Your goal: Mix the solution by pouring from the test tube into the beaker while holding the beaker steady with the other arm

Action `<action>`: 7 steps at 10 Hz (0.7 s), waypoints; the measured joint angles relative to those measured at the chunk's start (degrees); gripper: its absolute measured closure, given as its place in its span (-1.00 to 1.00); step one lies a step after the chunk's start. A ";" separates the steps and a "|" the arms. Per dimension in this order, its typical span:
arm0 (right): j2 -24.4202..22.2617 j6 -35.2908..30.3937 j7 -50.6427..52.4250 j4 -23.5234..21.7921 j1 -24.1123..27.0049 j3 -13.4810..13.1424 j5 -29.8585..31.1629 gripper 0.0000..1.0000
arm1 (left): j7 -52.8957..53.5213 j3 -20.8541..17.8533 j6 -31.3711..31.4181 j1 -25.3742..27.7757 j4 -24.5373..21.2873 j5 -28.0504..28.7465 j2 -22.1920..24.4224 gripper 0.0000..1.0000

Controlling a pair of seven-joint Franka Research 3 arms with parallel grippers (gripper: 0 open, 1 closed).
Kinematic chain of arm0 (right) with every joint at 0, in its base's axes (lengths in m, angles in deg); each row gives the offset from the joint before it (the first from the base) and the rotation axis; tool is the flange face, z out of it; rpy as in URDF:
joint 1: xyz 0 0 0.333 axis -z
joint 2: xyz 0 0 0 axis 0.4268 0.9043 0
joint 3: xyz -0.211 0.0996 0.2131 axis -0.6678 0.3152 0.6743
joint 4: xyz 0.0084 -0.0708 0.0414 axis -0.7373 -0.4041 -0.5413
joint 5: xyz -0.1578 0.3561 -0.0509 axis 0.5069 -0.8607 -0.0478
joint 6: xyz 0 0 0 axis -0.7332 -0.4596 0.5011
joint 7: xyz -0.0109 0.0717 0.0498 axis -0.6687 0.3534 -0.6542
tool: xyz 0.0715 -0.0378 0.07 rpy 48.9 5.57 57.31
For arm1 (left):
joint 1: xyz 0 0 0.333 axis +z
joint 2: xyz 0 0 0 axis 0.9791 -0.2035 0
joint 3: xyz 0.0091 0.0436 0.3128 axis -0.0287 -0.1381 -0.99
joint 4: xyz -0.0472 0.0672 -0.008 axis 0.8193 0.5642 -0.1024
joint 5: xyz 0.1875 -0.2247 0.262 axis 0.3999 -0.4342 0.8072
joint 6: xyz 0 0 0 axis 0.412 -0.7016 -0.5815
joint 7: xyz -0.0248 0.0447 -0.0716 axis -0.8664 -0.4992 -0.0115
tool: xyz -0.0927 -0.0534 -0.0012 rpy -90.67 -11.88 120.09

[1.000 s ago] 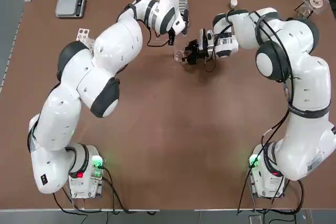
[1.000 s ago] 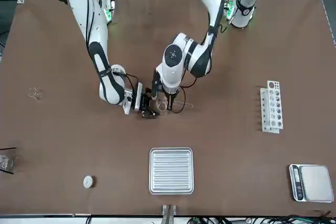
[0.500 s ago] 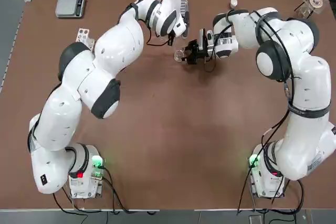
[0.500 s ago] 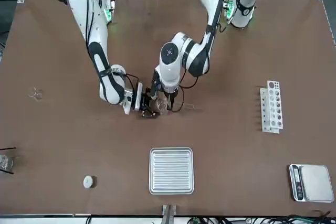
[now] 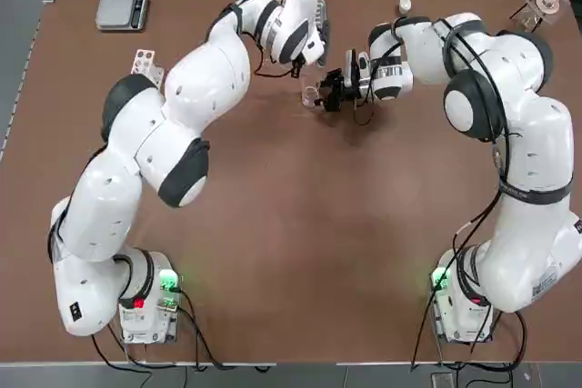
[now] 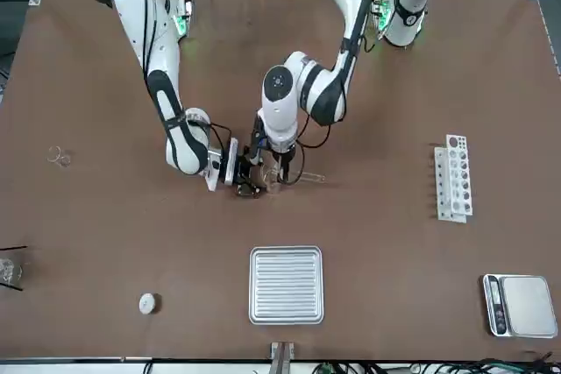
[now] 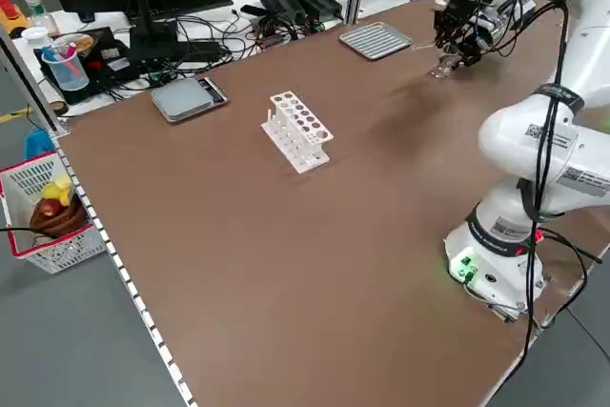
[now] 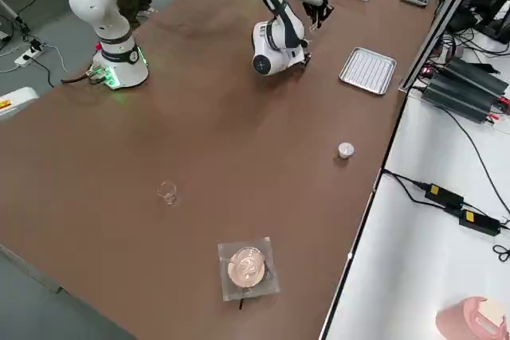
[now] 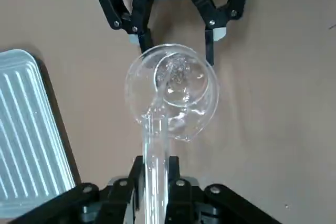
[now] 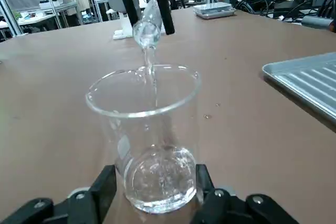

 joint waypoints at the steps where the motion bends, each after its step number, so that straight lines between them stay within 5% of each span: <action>1: 0.00 0.00 0.00 0.00 0.01 0.01 0.00 -0.37 | -0.14 0.00 -0.02 -0.05 0.10 0.23 -0.09 0.58; 7: 0.00 0.00 0.00 0.00 0.08 0.09 0.00 -0.37 | -0.60 0.00 -0.14 -0.39 1.31 2.66 -1.17 0.58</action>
